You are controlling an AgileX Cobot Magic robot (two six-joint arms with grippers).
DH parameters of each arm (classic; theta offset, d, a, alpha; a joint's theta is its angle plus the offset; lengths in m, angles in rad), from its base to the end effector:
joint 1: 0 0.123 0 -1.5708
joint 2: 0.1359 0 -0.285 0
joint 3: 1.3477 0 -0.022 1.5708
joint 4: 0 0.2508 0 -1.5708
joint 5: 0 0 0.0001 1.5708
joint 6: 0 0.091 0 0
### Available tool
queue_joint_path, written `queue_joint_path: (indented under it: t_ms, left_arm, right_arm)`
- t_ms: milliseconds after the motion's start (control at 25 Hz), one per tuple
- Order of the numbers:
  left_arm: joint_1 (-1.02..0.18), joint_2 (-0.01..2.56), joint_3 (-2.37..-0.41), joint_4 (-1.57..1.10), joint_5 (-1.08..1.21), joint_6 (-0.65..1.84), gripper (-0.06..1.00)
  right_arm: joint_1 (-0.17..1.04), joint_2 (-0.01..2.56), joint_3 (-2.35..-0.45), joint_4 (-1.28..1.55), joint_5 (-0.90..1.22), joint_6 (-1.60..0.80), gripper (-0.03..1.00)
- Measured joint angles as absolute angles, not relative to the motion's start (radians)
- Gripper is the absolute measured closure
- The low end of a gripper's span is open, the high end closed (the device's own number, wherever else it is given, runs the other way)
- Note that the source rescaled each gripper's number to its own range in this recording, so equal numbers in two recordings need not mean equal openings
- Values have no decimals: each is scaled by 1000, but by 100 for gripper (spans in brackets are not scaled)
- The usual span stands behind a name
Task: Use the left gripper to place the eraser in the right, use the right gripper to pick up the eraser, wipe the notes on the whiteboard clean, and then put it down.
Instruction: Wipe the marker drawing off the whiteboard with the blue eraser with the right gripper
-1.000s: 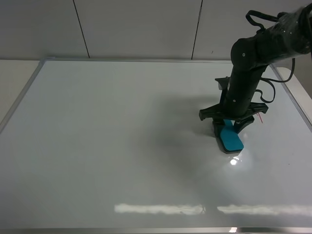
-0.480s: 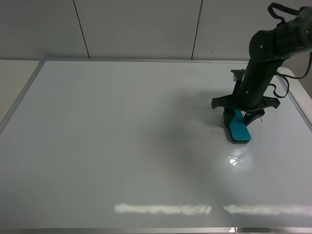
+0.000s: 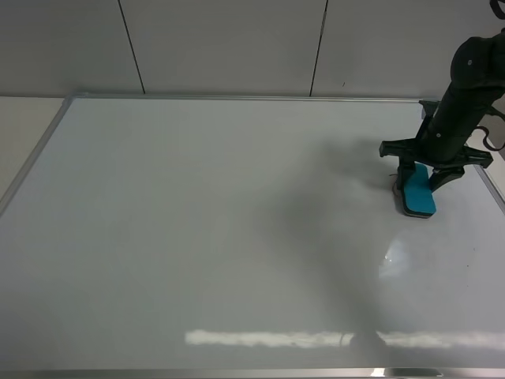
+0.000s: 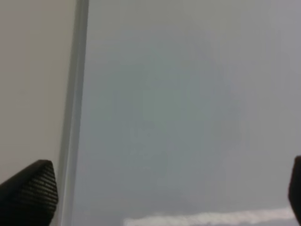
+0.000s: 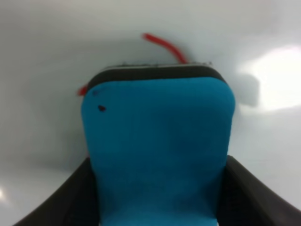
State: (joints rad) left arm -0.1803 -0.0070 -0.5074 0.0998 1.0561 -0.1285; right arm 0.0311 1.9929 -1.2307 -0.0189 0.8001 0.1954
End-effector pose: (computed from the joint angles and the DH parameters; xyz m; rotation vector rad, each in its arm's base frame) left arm -0.0053 0.0090 0.2800 0.0472 2.0216 -0.0766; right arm 0.3689 0.0102 0.1346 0.2309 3.0361 -0.0050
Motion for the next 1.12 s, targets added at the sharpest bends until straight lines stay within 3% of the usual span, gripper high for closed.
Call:
queue_joint_path:
  t_ms: [320, 760, 920, 1120]
  left_arm:
    - [-180, -7, -507, 100, 1056, -129, -5]
    - [-180, -7, -507, 100, 1056, -129, -5]
    - [-180, -7, -507, 100, 1056, -129, -5]
    - [-180, -7, -507, 100, 1056, -129, -5]
  right_arm:
    - [36, 2015, -1233, -14, 790, 191, 95]
    - [195, 2018, -1239, 94, 723, 148, 95]
    - [161, 2018, -1239, 123, 718, 145, 95]
    - [21, 2018, -1239, 124, 675, 145, 95]
